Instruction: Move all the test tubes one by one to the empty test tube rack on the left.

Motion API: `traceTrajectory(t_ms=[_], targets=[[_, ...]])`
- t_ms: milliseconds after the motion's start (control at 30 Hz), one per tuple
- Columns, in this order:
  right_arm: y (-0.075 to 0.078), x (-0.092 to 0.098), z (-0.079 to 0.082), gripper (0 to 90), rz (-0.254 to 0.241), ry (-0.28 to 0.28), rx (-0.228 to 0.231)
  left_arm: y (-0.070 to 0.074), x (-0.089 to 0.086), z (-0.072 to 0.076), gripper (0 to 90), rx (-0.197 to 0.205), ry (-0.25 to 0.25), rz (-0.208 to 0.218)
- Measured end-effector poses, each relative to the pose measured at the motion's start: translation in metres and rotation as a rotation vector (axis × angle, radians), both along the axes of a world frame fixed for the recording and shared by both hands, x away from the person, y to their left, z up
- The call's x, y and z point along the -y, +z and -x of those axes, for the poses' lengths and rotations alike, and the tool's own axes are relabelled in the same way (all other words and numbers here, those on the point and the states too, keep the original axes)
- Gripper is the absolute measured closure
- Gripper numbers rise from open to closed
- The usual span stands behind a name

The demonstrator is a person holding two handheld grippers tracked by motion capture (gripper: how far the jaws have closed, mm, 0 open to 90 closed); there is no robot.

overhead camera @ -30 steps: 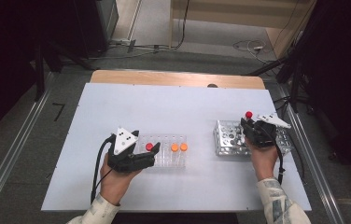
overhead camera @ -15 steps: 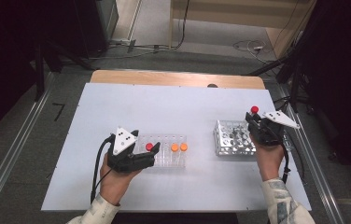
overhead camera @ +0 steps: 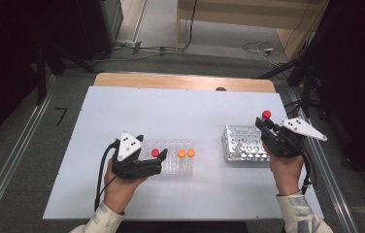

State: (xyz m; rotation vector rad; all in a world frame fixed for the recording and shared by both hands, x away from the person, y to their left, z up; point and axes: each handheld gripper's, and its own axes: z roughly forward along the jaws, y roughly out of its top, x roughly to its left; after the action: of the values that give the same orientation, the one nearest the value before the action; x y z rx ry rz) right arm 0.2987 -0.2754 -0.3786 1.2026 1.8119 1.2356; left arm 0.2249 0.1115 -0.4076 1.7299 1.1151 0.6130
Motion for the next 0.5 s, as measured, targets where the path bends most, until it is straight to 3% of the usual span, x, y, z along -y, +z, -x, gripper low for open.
traceTrajectory(t_ms=[300, 500], targets=[[-0.011, -0.023, 0.024, 72.1, 0.029, 0.146, -0.043, 0.003, 0.0, 0.003, 15.8, 0.013, -0.008, 0.015], [-0.028, -0.044, 0.038, 72.0, 0.033, 0.26, -0.1, 0.006, 0.005, 0.007, 17.3, 0.026, -0.035, 0.021]])
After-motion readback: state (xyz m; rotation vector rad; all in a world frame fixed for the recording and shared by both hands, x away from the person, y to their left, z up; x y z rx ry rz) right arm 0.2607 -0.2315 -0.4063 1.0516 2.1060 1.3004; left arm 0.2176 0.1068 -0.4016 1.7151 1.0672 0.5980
